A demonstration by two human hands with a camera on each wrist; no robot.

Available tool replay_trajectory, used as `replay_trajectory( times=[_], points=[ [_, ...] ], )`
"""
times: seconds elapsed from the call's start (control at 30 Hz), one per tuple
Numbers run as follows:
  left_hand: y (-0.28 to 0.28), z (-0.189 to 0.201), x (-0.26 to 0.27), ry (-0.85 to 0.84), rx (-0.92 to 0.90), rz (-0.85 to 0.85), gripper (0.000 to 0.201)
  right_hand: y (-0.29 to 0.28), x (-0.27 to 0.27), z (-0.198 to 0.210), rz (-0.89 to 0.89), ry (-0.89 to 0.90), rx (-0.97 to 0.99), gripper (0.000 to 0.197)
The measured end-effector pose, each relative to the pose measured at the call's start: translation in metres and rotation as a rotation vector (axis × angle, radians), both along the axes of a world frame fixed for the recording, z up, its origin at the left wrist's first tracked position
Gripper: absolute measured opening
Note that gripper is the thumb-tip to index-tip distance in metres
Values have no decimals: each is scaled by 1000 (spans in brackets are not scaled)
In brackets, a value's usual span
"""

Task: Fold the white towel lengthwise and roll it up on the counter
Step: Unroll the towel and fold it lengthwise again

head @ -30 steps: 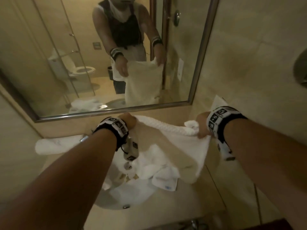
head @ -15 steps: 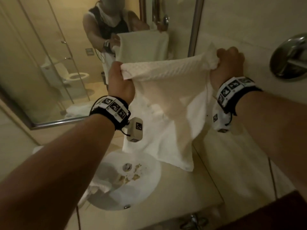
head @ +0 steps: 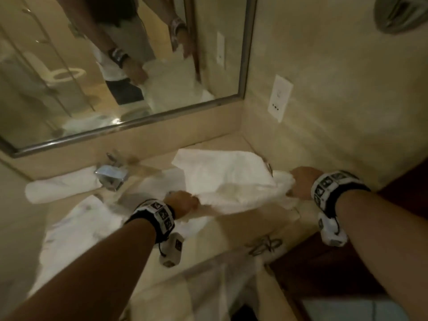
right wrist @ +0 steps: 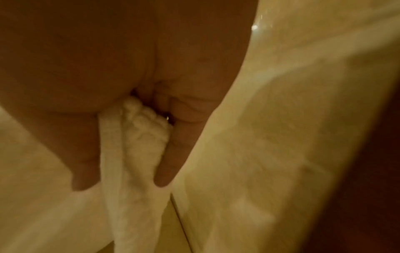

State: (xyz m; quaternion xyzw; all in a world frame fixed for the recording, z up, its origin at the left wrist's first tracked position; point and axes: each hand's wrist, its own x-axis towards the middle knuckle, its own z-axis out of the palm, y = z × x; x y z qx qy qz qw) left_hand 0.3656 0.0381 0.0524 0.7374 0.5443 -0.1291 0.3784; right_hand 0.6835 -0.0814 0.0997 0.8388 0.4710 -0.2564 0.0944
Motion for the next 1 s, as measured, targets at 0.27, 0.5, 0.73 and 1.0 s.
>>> replay_trajectory(
  times=[0.27,0.5,0.73,1.0],
  points=[
    [-79,-90,15,213,-316,-344,52,-72,-6,-104,-42,55,-210,22],
    [-54,-97,55,206,-239,-312,50,-45,11,-131,48,130,-357,60],
    [-19,-110,80,183,-164,-106,44,40,33,-148,164,147,-214,43],
    [-35,-133,72,205,-304,-118,48,117,31,-167,254,36,22,58]
  ],
)
